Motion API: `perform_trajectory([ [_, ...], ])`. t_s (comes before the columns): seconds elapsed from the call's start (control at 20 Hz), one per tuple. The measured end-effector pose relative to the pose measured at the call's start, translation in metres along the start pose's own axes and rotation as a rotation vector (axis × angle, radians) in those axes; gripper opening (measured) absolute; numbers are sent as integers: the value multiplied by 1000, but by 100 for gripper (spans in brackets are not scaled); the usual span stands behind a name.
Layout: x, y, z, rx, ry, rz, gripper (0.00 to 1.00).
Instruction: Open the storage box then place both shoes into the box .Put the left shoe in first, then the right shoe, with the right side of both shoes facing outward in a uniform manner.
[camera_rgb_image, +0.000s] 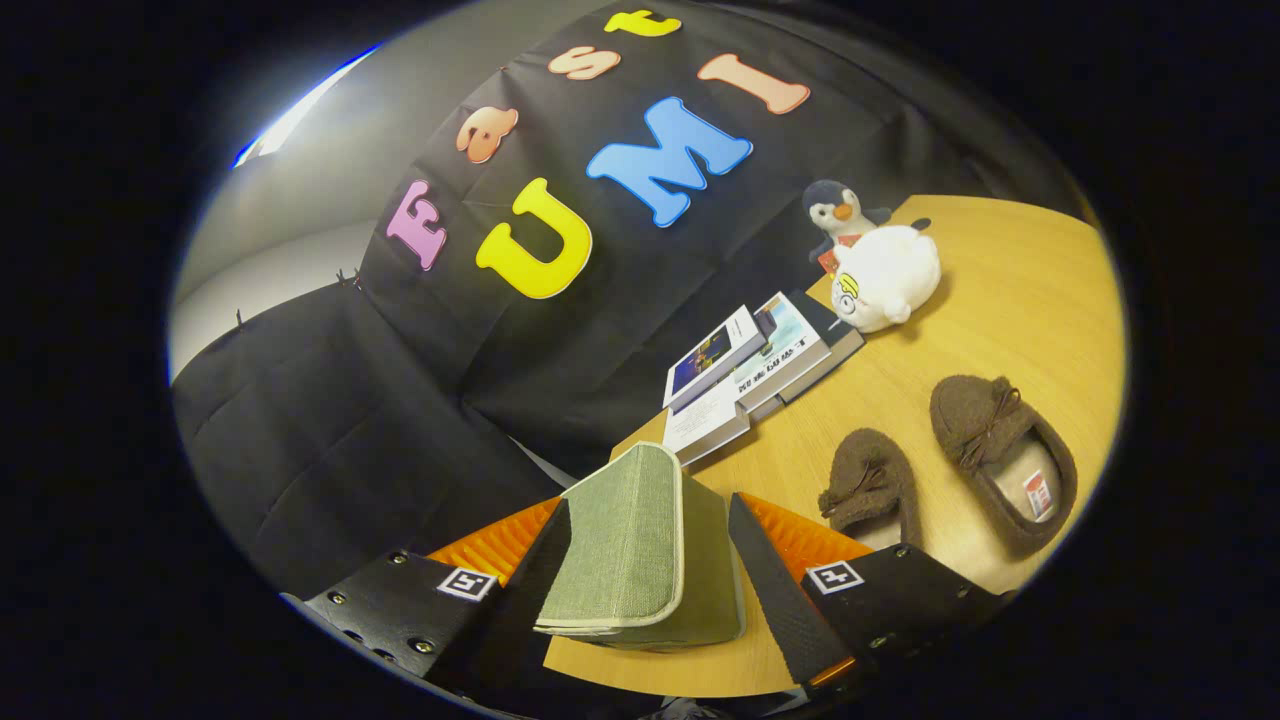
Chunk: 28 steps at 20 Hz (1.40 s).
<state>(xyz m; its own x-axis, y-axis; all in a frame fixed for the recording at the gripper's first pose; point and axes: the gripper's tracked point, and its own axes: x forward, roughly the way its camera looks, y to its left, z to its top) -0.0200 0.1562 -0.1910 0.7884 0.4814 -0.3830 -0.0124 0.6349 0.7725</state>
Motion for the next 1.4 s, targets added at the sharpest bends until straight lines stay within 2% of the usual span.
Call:
perform_trajectory([
  [1.0,44,-16,-75,521,156,84,97],
  [1.4,59,-4,-96,694,207,148,95],
])
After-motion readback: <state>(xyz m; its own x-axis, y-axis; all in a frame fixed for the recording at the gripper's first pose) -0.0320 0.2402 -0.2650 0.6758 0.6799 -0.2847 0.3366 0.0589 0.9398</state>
